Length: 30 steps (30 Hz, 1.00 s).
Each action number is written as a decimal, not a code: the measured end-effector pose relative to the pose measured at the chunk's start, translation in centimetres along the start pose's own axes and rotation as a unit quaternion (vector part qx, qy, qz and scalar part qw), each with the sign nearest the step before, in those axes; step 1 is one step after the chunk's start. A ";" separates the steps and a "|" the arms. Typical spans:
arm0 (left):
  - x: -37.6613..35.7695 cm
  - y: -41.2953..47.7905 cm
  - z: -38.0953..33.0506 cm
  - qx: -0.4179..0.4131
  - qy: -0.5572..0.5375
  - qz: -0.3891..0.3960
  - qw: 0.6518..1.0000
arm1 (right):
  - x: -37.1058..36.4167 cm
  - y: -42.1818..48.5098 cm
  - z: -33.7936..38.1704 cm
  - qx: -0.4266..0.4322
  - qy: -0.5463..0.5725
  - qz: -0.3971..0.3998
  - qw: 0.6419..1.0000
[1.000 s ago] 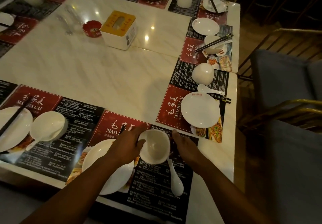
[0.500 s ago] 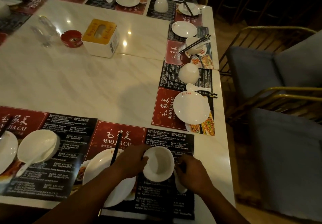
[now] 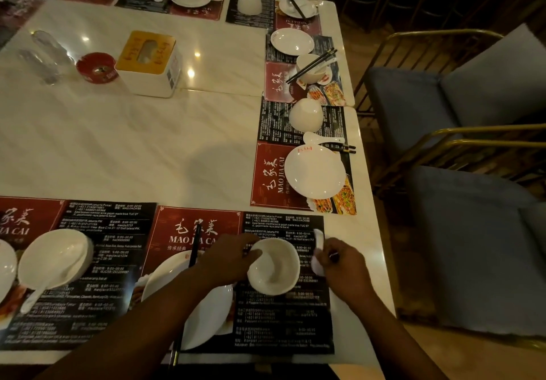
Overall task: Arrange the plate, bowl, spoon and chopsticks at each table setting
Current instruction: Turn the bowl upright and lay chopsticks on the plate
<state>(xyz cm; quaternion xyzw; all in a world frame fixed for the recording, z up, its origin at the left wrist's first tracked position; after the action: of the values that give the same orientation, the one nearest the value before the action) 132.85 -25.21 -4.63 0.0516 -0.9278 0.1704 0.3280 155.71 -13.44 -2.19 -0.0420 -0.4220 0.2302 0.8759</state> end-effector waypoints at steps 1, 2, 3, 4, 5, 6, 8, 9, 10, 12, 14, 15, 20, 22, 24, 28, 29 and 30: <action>0.3 -0.1 0.2 0.009 0.005 -0.009 1.000 | 1.1 -0.4 0.8 0.020 0.017 -0.024 0.999; 0.6 -0.2 0.3 0.018 0.006 -0.022 1.000 | 2.0 -1.0 1.8 0.050 0.031 -0.039 0.997; 1.0 -0.3 0.5 0.025 0.003 -0.038 0.999 | 2.5 -1.7 3.0 0.088 0.039 -0.043 0.994; 1.3 -0.4 0.6 0.031 0.000 -0.054 0.998 | 2.6 -2.6 4.2 0.132 0.032 -0.038 0.990; 1.7 -0.5 0.7 0.036 -0.004 -0.068 0.997 | 2.4 -3.5 5.2 0.178 0.012 -0.030 0.983; 1.9 -0.5 0.8 0.039 -0.006 -0.080 0.996 | 1.9 -4.5 6.1 0.223 -0.013 -0.025 0.974; 2.4 -0.6 1.0 0.038 0.004 -0.096 0.995 | 0.3 -6.3 6.9 0.304 -0.060 -0.014 0.951; 2.4 -0.6 1.0 0.038 0.008 -0.099 0.994 | -0.7 -6.9 7.0 0.336 -0.081 -0.007 0.938; 2.5 -0.7 1.1 0.038 0.006 -0.100 0.994 | -1.6 -7.4 6.8 0.361 -0.101 0.000 0.927; 2.3 -1.0 1.2 0.041 -0.001 -0.098 0.994 | -3.0 -7.9 6.3 0.389 -0.132 0.010 0.912; 2.1 -1.4 1.3 0.043 0.000 -0.098 0.994 | -3.8 -7.9 6.0 0.399 -0.145 0.017 0.905; 2.0 -1.6 1.4 0.042 -0.002 -0.099 0.994 | -4.1 -7.8 5.9 0.402 -0.149 0.019 0.903; 1.5 -2.2 1.8 0.046 -0.002 -0.099 0.994 | -5.2 -7.7 5.6 0.424 -0.177 0.034 0.888; 1.3 -2.3 1.6 0.044 -0.001 -0.094 0.995 | -5.4 -7.7 5.4 0.427 -0.197 0.035 0.882; 1.0 -2.4 1.5 0.039 0.002 -0.091 0.995 | -5.5 -7.6 5.2 0.422 -0.207 0.037 0.882; 0.3 -2.7 1.3 0.044 0.007 -0.086 0.995 | -5.6 -7.4 5.0 0.414 -0.223 0.039 0.882; 0.3 -2.7 1.3 0.046 0.004 -0.087 0.995 | -5.6 -7.4 5.0 0.413 -0.226 0.040 0.881; 0.2 -2.8 1.3 0.048 0.000 -0.086 0.995 | -5.6 -7.5 5.0 0.411 -0.226 0.040 0.882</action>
<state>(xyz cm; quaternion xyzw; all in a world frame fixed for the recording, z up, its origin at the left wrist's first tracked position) 132.48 -28.27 -4.65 0.1470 -0.9105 0.1853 0.3390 151.65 -23.14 -1.00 0.3583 -0.4740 0.4216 0.6850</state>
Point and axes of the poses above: each hand's wrist, its own y-axis towards the middle knuckle, its own x-axis out of the back of the hand, z = x × y, the point moved 6 cm from there along y, towards the middle knuckle, and after that the axes turned 1 degree about -z, right-handed, at the moved point
